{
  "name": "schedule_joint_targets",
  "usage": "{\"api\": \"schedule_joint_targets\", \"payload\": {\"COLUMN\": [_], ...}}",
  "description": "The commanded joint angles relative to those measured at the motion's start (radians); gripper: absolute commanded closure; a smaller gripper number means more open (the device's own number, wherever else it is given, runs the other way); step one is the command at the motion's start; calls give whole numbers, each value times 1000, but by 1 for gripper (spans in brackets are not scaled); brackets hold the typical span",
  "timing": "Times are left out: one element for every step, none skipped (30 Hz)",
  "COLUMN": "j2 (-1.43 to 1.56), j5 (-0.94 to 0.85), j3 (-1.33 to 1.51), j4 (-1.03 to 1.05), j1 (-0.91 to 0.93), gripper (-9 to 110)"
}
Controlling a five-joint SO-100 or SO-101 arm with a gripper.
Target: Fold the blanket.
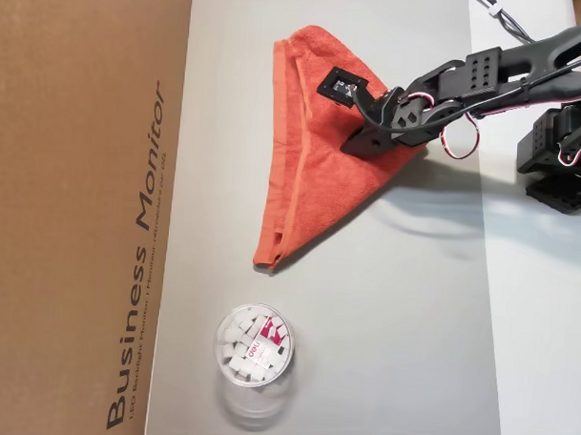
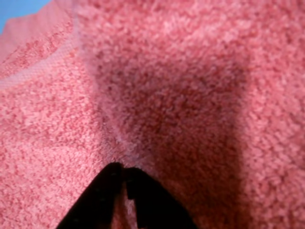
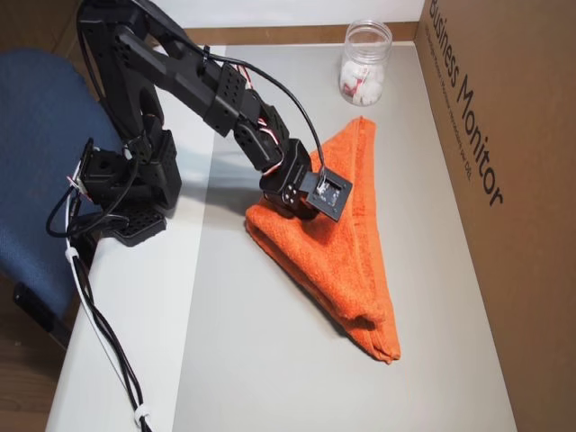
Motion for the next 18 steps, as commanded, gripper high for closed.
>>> {"api": "schedule_joint_targets", "payload": {"j2": [61, 75, 89, 103, 117, 129, 135, 140, 144, 147, 150, 152, 152, 152, 153, 153, 153, 153], "j5": [-15, -15, -17, -32, -66, -117, -173, -232, -290, -350, -413, -469, -520, -566, -614, -658, -703, -746], "j3": [-9, -9, -9, -9, -11, -12, -21, -31, -44, -63, -83, -103, -121, -140, -163, -184, -202, -219], "j4": [8, 8, 8, 8, 8, 8, 8, 8, 8, 8, 8, 8, 8, 8, 8, 8, 8, 8], "j1": [-9, -8, -6, -6, -5, 0, 3, 6, 8, 8, 8, 8, 8, 8, 6, 5, 2, -2], "gripper": [102, 102, 102, 102, 102, 102, 102, 102, 102, 102, 101, 101, 101, 102, 102, 102, 102, 102]}}
